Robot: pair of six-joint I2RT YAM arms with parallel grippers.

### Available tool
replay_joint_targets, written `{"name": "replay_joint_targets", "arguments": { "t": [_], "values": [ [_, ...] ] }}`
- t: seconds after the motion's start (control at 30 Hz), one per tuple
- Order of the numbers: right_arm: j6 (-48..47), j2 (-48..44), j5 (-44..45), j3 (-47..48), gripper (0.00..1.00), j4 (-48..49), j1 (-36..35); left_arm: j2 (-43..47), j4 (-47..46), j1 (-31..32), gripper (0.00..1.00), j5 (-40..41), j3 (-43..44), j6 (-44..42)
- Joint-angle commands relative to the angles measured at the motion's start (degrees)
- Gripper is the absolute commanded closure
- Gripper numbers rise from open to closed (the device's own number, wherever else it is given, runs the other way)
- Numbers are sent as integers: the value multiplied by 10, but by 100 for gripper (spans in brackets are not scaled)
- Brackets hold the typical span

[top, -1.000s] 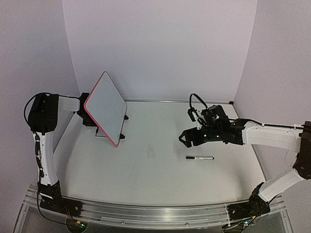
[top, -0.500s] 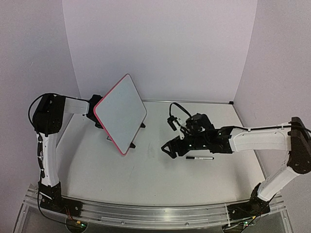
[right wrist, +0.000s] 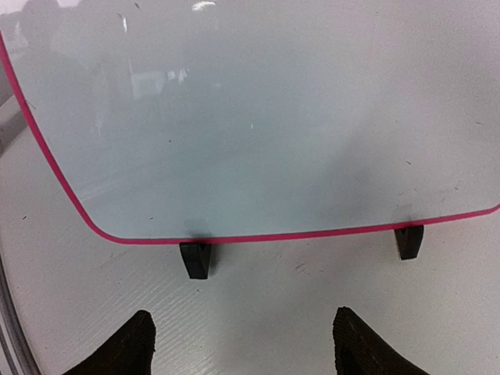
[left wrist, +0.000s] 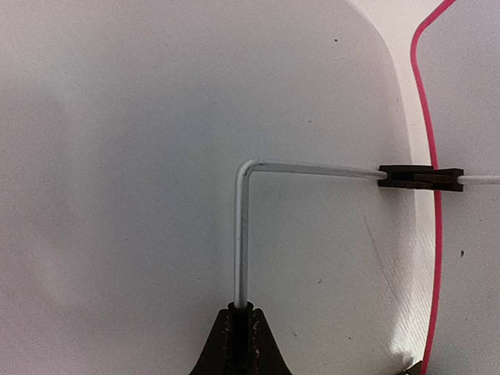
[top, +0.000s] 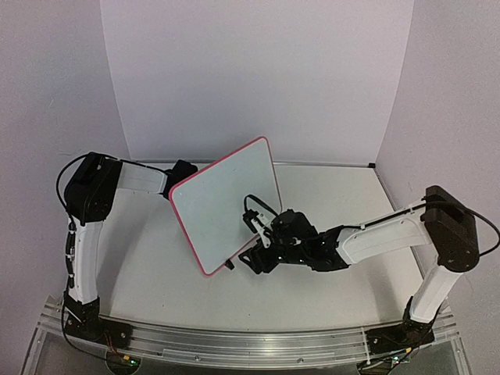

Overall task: Write a sentence on the whiteboard
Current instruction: Move the whiteboard to the center of the board.

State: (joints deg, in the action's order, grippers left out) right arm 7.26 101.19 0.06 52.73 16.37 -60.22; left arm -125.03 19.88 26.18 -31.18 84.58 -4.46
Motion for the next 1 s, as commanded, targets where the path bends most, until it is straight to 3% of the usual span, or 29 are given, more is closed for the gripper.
{"name": "replay_joint_targets", "arguments": {
  "t": [0.0, 0.07, 0.37, 0.5, 0.63, 0.83, 0.97],
  "values": [
    [-2, 48, 39, 5, 32, 64, -22, -1, -1, 1, 85, -41, 7, 20],
    [0, 71, 39, 16, 35, 67, -29, 8, -17, 1, 71, -25, 3, 36],
    [-5, 135, 42, 45, 41, 89, -43, 65, -81, -22, 46, 45, -39, 120],
    [-17, 161, 40, 64, 43, 89, -43, 101, -129, -67, 32, 81, -91, 217],
    [-24, 182, 42, 80, 45, 90, -42, 170, -185, -116, 26, 68, -165, 286],
    [-28, 209, 41, 106, 48, 91, -42, 281, -156, -133, 22, 117, -225, 306],
    [-25, 227, 36, 125, 61, 91, -42, 351, -123, -136, 20, 132, -247, 307]
  ]
}}
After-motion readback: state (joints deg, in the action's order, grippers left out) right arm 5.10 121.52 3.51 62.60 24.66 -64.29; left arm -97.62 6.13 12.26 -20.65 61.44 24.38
